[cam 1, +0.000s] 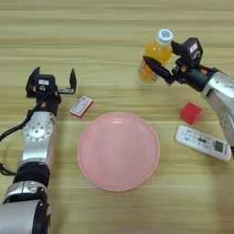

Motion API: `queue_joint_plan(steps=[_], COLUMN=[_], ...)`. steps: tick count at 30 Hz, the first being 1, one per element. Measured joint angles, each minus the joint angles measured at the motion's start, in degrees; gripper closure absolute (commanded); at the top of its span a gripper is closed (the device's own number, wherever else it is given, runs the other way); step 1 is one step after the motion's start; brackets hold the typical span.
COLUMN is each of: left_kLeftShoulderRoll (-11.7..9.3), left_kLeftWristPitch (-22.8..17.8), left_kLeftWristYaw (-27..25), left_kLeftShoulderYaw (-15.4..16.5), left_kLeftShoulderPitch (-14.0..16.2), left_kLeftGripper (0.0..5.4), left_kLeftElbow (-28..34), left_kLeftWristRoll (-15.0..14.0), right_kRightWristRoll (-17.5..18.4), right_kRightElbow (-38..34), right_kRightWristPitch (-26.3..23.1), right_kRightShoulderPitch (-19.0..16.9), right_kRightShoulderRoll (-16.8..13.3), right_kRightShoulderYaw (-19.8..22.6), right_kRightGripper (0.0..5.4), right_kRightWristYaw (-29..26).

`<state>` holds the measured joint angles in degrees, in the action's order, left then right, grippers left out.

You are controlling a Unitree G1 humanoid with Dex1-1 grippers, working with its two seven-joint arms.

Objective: Move the objects on the table

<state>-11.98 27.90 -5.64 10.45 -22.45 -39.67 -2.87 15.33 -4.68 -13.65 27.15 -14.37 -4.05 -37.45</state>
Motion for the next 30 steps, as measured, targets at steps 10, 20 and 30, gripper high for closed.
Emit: queue_joint_plan(steps=[10,20,30], left_kLeftShoulderRoll=[0.13,0.67,1.25], left_kLeftWristPitch=[0.03,0.01,-0.04], left_kLeftWristYaw=[0.37,0.99,1.43], left_kLeftShoulderYaw=[-0.11,-0.60,-0.82], left_kLeftShoulderPitch=[0.00,0.02,0.04], left_kLeftGripper=[0.00,0.00,0.00], left_kLeftElbow=[0.00,0.96,1.45], left_kLeftWristRoll=[0.06,0.16,0.20], right_kRightWristRoll=[6.51,6.48,1.36], right_kRightElbow=[-11.21,-10.66,-3.53], right_kRightWristPitch=[0.58,0.69,5.01], right_kRightShoulderPitch=[-9.30,-10.17,-10.18], right_kRightShoulderRoll=[-4.43,-5.00,-2.41], right_kRightShoulderYaw=[-8.77,-15.04,-19.89], right_kRightGripper=[1.86,1.86,1.87], right_kRightWristYaw=[-16.89,-21.77,-21.60])
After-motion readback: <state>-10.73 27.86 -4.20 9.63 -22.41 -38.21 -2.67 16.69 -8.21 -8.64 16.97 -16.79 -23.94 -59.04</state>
